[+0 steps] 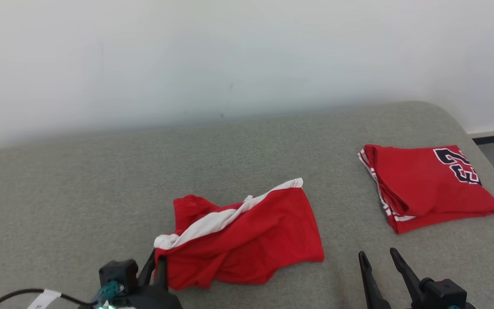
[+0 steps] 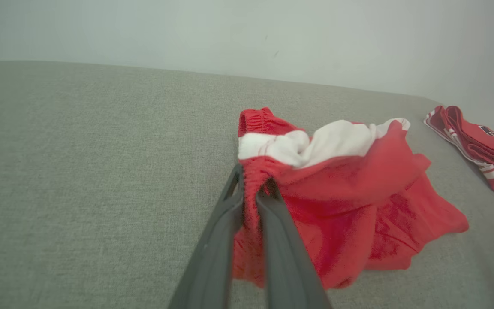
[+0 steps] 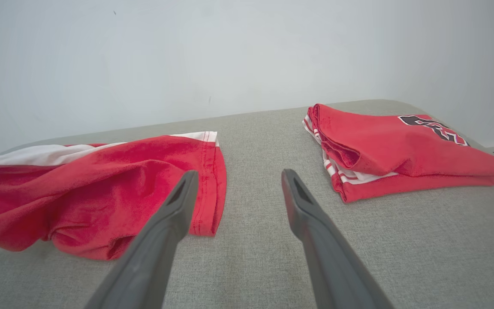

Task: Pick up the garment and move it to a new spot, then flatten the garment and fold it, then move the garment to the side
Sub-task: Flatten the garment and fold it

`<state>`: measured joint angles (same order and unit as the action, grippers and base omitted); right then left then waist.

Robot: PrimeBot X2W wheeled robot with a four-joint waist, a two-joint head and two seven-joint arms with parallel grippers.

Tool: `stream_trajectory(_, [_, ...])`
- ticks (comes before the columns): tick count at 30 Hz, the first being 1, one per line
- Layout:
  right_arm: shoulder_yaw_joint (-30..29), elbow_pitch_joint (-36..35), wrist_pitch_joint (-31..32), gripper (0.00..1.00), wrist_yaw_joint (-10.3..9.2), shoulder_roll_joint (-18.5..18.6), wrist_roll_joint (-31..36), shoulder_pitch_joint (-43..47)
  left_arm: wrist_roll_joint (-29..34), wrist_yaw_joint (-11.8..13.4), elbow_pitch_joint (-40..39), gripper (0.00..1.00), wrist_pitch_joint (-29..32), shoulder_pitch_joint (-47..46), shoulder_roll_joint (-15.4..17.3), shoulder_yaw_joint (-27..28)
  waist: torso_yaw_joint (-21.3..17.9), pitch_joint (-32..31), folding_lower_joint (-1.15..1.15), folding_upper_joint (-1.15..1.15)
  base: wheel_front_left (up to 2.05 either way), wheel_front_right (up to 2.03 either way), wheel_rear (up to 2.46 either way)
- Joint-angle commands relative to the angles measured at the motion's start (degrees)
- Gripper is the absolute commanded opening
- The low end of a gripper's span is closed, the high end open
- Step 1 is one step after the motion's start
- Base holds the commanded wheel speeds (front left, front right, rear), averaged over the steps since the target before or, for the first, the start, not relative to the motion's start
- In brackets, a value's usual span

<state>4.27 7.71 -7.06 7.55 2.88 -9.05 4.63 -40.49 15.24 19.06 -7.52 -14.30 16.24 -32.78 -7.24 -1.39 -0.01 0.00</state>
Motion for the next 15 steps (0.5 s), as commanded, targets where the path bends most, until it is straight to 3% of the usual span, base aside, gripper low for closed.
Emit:
stream_trajectory(1, [-0.09, -0.28, 0.09, 1.00, -0.15, 0.01, 0.69, 0.06, -0.85, 0.47, -0.01, 1.00, -0.04, 1.67, -0.30, 0.15, 1.91, -0.92, 0.01, 0.00, 0.00, 0.00, 0.00])
stream_trajectory(9, [0.23, -0.35, 0.53, 1.00, -0.15, 0.01, 0.73, 0.42, -5.52, 1.19, 0.15, 1.00, 3.90, 7.13, -0.26, 1.33, 3.16, -1.94, 0.01, 0.00, 0.00, 0.00, 0.00])
stream_trajectory(15, [0.02, -0.48, 0.58, 1.00, -0.16, 0.00, 0.77, 0.88, -14.06, -2.77, -5.96, 1.00, 6.11, 9.38, 0.35, 6.61, 3.10, -2.31, 0.01, 0.00, 0.00, 0.00, 0.00])
